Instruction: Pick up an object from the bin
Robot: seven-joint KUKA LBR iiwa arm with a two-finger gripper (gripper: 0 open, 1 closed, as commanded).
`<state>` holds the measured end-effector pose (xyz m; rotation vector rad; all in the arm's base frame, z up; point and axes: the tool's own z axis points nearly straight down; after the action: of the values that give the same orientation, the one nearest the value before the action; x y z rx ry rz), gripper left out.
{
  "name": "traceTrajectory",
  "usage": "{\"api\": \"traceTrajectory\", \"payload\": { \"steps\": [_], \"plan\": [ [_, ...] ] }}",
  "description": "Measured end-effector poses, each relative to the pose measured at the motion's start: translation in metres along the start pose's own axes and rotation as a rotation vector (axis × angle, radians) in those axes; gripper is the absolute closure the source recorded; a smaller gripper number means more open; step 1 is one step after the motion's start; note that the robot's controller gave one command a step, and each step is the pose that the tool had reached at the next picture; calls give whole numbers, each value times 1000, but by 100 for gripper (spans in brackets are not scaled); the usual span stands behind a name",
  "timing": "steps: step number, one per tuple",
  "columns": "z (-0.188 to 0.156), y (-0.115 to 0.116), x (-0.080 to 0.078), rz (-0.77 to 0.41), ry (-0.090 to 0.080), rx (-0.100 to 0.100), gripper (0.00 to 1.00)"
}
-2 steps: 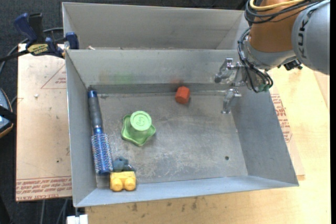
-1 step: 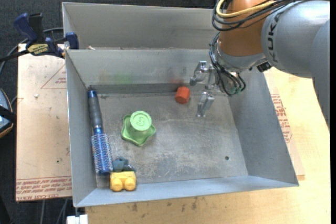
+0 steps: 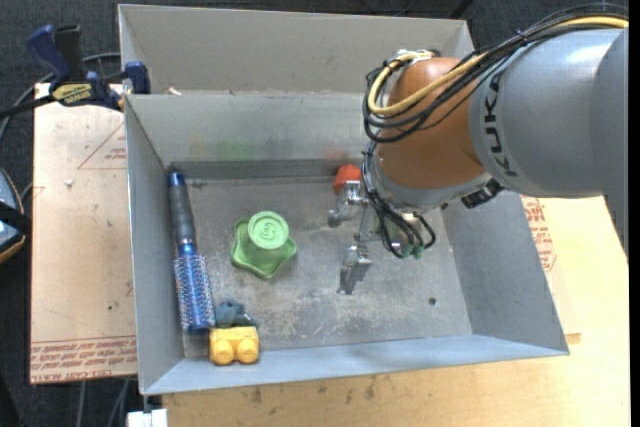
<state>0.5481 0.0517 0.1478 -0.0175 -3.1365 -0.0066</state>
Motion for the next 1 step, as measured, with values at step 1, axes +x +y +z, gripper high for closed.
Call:
{"api": "traceTrajectory", "payload": {
  "steps": [1],
  "plan": [
    [15,66,-59,-201,-8,2,0]
  ]
}}
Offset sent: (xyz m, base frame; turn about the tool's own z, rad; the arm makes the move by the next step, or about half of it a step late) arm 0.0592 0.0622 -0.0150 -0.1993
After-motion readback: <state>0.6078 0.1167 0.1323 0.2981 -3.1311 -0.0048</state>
